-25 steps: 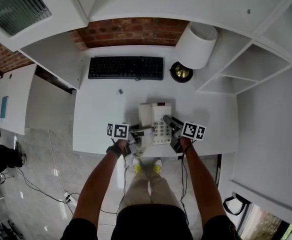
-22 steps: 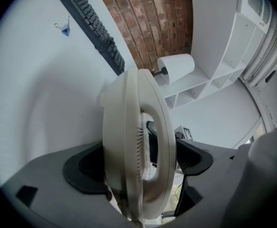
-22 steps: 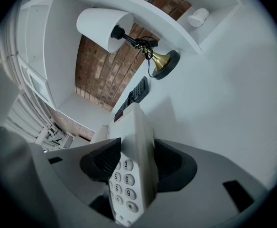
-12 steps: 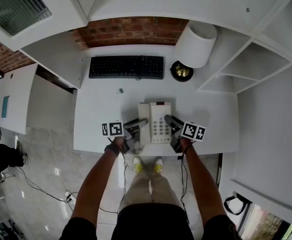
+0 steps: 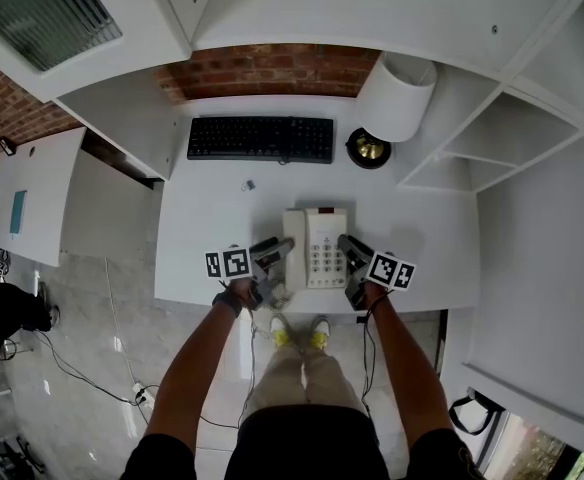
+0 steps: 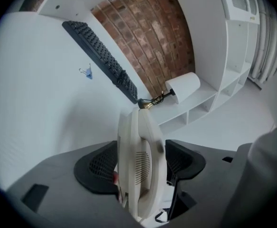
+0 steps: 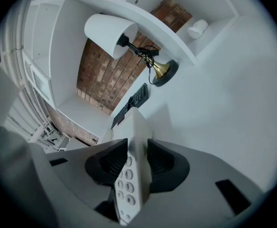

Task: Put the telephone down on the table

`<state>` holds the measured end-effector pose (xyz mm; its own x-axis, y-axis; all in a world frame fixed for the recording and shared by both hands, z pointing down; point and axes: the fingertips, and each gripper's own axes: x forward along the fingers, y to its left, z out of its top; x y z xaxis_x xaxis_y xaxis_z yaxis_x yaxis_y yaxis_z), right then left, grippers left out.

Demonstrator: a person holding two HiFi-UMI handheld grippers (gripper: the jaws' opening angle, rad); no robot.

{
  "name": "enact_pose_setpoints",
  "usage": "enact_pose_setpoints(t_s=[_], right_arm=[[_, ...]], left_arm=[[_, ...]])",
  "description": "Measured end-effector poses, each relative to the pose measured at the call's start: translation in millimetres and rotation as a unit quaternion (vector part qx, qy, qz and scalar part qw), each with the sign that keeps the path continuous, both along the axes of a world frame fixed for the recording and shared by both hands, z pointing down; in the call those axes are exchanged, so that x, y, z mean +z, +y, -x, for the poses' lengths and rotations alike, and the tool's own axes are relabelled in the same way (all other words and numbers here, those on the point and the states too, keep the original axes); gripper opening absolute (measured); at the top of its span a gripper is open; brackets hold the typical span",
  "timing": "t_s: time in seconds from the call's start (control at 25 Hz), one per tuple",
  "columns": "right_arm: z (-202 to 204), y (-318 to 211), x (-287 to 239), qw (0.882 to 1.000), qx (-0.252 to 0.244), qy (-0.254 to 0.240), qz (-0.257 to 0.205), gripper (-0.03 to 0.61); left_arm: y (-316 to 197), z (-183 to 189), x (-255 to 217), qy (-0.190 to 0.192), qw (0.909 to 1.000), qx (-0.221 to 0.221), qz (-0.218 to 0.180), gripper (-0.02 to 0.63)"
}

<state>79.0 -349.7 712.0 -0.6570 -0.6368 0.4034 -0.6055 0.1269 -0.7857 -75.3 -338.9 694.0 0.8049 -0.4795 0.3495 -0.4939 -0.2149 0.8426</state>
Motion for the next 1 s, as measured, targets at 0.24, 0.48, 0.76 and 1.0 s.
enact_pose_setpoints(t_s=[0.24,0.48,0.76,1.0], right_arm=[[-4,19,-28,0.999,-0.013,0.025,-0.024,0.086],[6,43,-55,0.964,-0.113,0.214,-0.107,-0.003],[22,86,-120,0.923,-0.154,0.289,-0.200,-0.003],[16,84,-197,0.908,-0.109,0.300,-0.271,-0.003]], left_arm=[[17,15,-21,-0.116,0.9910,0.007,-0.065,0.249],[23,37,-44,-0.361,0.9146,-0.050,-0.174,0.074],[77,4,-98,-0.382,0.8730,0.019,-0.303,0.018],[73,3,-175,-0.322,0.8817,-0.022,-0.345,0.018]])
